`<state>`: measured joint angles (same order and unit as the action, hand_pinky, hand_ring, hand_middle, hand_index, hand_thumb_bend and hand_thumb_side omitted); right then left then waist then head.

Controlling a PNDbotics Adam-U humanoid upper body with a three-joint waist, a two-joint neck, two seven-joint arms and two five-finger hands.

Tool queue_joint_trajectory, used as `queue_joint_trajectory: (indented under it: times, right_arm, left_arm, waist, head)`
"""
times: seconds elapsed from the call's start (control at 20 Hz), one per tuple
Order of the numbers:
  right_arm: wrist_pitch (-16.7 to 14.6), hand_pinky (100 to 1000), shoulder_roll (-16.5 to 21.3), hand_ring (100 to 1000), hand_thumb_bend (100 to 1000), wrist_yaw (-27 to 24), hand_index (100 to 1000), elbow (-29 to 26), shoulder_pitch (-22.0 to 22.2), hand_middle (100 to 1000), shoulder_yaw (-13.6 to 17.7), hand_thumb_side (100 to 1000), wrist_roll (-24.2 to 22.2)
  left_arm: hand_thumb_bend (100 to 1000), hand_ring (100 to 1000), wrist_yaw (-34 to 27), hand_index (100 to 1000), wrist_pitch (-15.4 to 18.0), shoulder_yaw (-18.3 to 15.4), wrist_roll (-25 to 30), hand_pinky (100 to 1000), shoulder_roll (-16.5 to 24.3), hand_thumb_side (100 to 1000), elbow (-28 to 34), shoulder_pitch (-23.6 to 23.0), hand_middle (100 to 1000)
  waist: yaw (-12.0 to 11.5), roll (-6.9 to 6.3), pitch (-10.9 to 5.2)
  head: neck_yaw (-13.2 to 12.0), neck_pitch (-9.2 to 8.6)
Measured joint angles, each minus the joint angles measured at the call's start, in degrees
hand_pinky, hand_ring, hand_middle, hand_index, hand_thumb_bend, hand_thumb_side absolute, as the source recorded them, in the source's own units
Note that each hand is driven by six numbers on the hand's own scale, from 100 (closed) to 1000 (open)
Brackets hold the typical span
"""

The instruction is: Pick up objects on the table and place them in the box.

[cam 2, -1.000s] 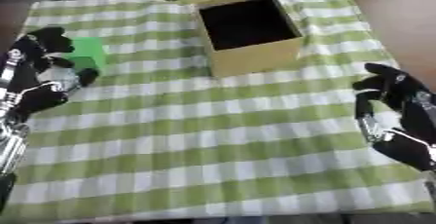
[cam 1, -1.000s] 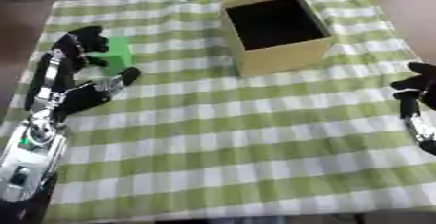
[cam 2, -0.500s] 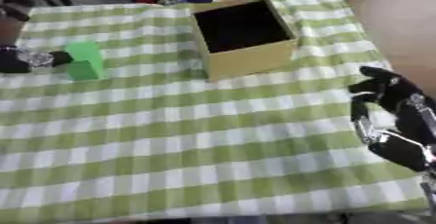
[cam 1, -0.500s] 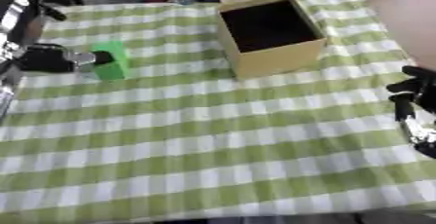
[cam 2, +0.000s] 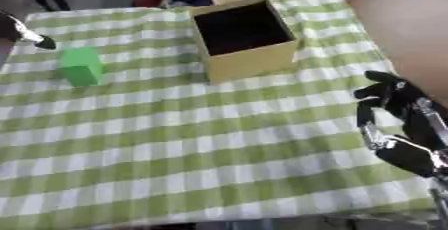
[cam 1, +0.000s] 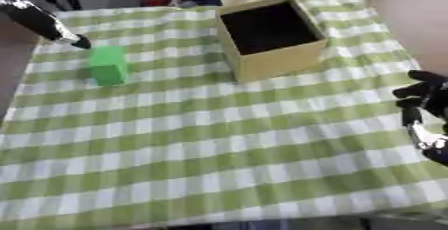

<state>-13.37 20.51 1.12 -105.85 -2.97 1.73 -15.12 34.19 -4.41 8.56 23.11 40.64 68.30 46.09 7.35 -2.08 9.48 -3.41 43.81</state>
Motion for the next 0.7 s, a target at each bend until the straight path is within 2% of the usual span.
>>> queue_joint_trajectory:
  times: [0.35,0.7]
  right_arm:
    - [0.00,718,0.00,771,100,0.00,889,0.00,0.18,628,-0.02,229,-0.20]
    - [0.02,717,0.00,771,100,0.00,889,0.01,0.18,627,-0.11,232,-0.25]
  left_arm:
    - [862,766,10.99,812,4.20,0.01,1.86,741,-6.11,100,-11.42,4.02,743]
    - [816,745,16.13,798,7.67,-0.73,1.29,736,-9.13,100,-17.01,4.78,713]
  waist:
    - [0.34,0.10,0.00]
    - [0.46,0.23,0.08]
  head:
    - [0.02,0.00]
    - [0.02,0.00]
